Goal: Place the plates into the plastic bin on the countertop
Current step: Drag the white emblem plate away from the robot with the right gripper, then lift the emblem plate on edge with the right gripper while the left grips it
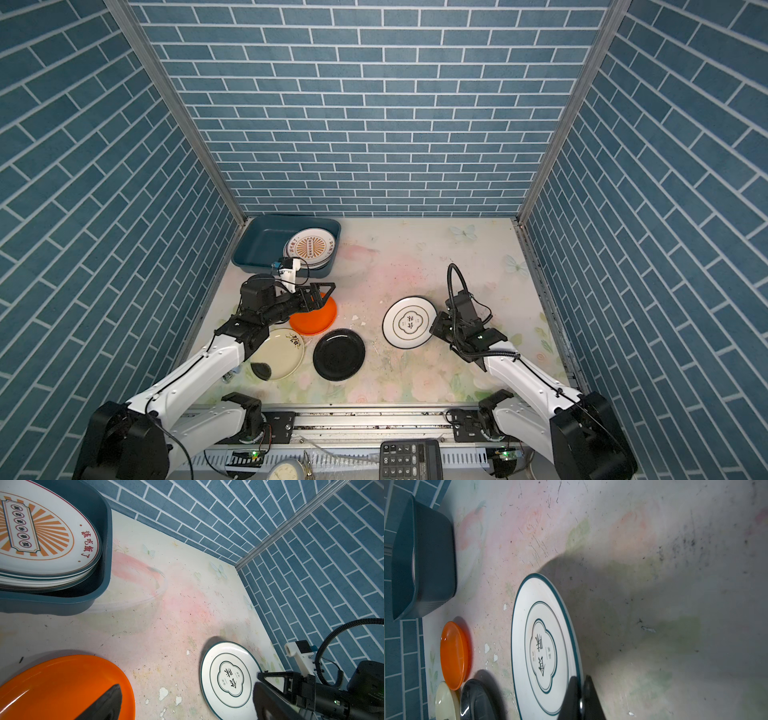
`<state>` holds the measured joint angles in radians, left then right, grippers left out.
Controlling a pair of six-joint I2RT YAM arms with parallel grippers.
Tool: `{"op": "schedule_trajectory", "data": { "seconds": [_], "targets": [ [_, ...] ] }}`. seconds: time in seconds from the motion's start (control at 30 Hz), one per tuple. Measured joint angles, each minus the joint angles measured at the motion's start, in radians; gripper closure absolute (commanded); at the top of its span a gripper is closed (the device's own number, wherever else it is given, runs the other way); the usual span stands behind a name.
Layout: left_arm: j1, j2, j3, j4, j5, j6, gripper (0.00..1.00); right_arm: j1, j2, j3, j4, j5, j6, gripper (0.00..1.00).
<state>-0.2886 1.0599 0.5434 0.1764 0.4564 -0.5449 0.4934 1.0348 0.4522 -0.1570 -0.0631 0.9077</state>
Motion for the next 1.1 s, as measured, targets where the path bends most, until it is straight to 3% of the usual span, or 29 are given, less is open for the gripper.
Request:
{"op": "schedule_trajectory", "data": {
  "seconds": [0.33, 0.63, 1.1],
  "targets": [
    [0.000, 0.016, 0.000, 0.000, 0.006, 0.000, 0.01, -0.044, -0.008, 0.050, -0.026, 0.025, -0.015, 1.00],
    [0.000, -0.003, 0.004, 0.002, 0.008, -0.002, 0.00, -0.056, 0.049, 0.189, -0.014, 0.045, -0.032, 1.00],
    [-0.006, 0.104, 0.008, 0.167, 0.095, -0.146, 0.00, -0.064, 0.148, 0.287, 0.131, -0.048, -0.041, 1.00]
  ]
}}
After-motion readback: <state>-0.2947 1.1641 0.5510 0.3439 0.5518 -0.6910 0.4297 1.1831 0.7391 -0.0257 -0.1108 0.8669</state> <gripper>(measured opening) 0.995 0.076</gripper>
